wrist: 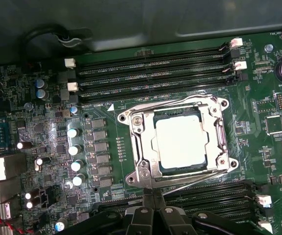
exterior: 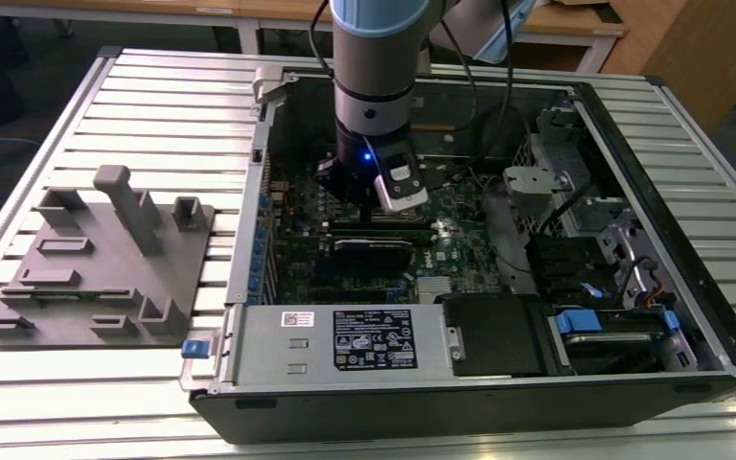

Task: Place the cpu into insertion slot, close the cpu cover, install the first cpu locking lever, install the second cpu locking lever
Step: 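Install the second cpu locking lever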

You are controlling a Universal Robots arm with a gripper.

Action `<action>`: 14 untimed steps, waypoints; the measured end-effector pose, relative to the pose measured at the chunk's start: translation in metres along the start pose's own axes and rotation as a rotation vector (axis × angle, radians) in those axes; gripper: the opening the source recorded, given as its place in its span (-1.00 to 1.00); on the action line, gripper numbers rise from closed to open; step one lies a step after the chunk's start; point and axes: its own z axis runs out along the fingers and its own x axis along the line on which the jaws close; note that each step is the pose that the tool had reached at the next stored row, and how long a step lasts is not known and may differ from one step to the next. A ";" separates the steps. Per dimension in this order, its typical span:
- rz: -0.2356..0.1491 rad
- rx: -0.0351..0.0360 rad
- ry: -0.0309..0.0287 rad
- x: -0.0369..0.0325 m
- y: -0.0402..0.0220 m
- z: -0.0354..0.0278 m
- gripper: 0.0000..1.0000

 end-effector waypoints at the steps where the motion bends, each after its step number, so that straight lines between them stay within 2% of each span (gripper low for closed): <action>1: 0.000 -0.0001 0.0000 0.0001 0.0000 0.0002 -0.79; 14: 0.000 -0.0001 0.0000 0.0013 0.0007 0.0006 -0.79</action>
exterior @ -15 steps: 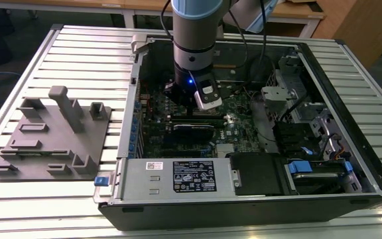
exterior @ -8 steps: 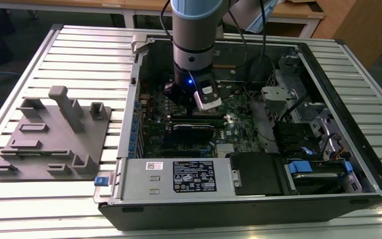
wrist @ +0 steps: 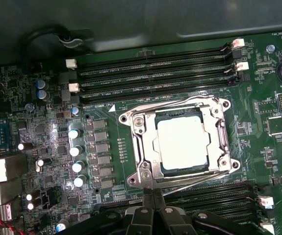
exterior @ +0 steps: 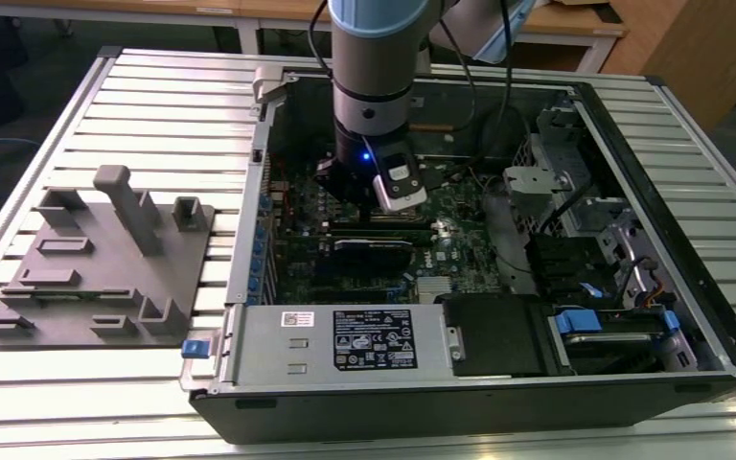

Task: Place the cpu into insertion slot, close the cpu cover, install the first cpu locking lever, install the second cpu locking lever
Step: 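Install the second cpu locking lever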

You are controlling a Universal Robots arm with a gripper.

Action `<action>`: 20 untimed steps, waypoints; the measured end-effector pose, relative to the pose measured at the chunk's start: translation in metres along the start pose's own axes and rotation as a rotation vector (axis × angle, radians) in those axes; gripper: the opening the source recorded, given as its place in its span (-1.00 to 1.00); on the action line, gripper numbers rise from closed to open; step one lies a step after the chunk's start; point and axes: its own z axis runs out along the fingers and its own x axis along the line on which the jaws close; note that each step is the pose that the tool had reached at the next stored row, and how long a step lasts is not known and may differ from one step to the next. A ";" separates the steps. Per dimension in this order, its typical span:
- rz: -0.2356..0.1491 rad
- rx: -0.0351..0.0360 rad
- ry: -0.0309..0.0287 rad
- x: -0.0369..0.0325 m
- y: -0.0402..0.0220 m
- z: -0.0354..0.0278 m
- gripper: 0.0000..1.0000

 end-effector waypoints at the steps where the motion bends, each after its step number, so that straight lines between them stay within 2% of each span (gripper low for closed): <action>1: 0.000 -0.0001 -0.0001 0.0003 0.0000 0.0003 -0.79; 8: 0.000 -0.0004 0.0001 0.0025 -0.0003 0.0016 -0.79; 13: 0.000 -0.0043 0.0007 0.0028 0.0000 0.0024 -0.79; 16: 0.001 -0.0099 0.0016 0.0029 0.0000 0.0033 -0.79; 20: 0.001 -0.0113 0.0019 0.0030 -0.0001 0.0033 -0.79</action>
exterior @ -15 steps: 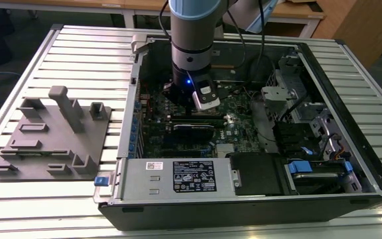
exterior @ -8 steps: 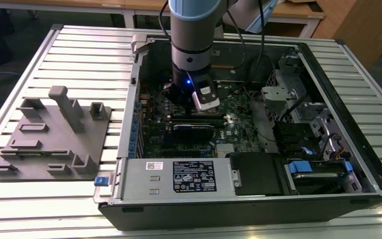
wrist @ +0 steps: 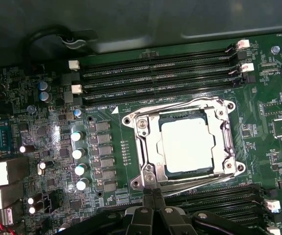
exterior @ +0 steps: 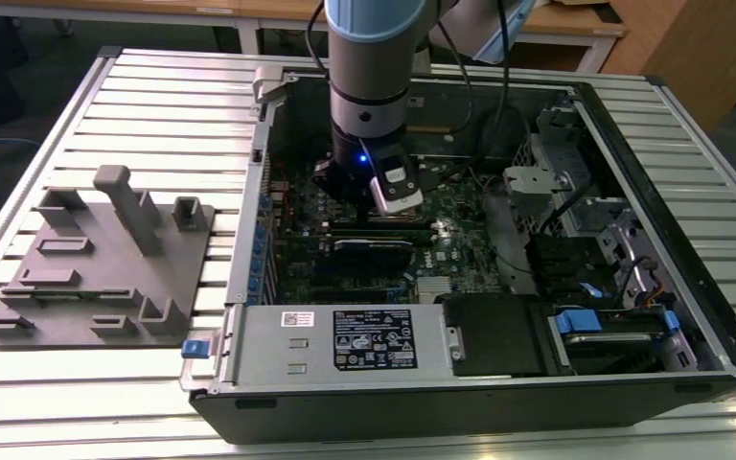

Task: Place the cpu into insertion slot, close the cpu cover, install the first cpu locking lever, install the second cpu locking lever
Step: 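Install the second cpu locking lever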

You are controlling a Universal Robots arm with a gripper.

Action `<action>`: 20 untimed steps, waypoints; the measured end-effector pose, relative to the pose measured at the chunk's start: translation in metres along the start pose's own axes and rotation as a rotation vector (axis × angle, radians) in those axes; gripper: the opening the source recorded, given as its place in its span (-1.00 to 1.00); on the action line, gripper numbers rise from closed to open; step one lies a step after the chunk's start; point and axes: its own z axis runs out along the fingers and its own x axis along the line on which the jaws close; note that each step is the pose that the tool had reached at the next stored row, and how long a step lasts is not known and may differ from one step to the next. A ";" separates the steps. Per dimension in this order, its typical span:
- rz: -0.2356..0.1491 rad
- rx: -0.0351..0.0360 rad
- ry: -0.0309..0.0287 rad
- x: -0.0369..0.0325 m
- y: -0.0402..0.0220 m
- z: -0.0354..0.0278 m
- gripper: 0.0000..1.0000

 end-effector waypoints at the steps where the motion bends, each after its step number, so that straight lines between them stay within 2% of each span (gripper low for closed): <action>1: 0.000 -0.0023 0.0004 0.0002 -0.0001 0.0000 -0.79; 3: 0.000 -0.0076 0.0012 0.0005 -0.0001 0.0001 -0.79; 7: 0.001 -0.0232 0.0037 0.0007 -0.0001 0.0002 -0.79; 16: 0.001 -0.0250 0.0039 0.0005 -0.0012 0.0003 -0.79; 20: 0.001 -0.0292 0.0046 0.0003 -0.0032 0.0002 -0.79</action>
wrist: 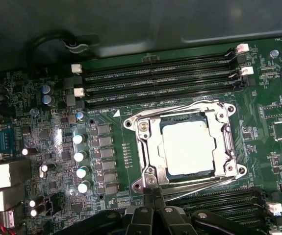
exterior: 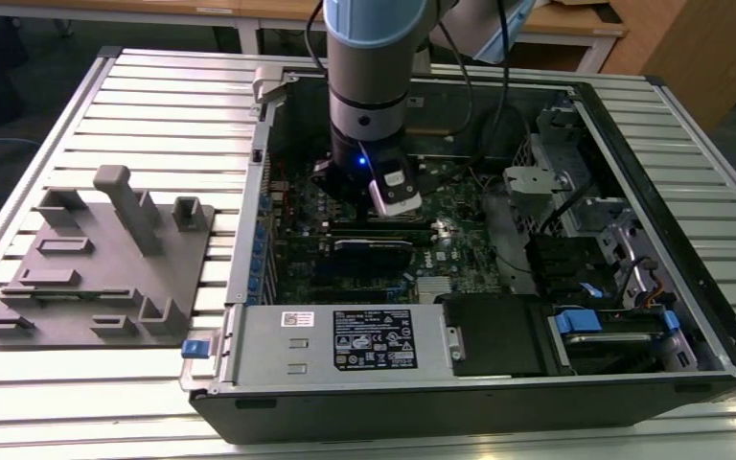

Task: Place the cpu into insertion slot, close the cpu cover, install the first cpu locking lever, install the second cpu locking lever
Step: 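Install the second cpu locking lever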

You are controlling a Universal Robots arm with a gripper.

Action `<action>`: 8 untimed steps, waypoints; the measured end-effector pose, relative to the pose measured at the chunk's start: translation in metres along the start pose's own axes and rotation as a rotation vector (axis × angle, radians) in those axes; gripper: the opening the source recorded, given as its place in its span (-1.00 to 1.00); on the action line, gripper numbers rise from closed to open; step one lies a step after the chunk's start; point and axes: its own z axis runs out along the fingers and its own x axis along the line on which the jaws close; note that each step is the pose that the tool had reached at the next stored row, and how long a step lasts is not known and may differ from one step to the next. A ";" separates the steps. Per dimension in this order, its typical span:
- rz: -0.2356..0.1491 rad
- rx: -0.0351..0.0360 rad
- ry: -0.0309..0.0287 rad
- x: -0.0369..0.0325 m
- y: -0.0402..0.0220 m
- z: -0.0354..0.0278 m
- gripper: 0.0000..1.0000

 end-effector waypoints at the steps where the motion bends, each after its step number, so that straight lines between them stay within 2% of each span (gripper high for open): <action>1: 0.000 -0.0030 0.0005 0.0001 -0.0002 0.0000 -0.79; 5: 0.001 -0.0237 0.0039 0.0007 -0.0013 0.0002 -0.79; 8: 0.001 -0.0268 0.0042 0.0004 -0.0035 0.0005 -0.79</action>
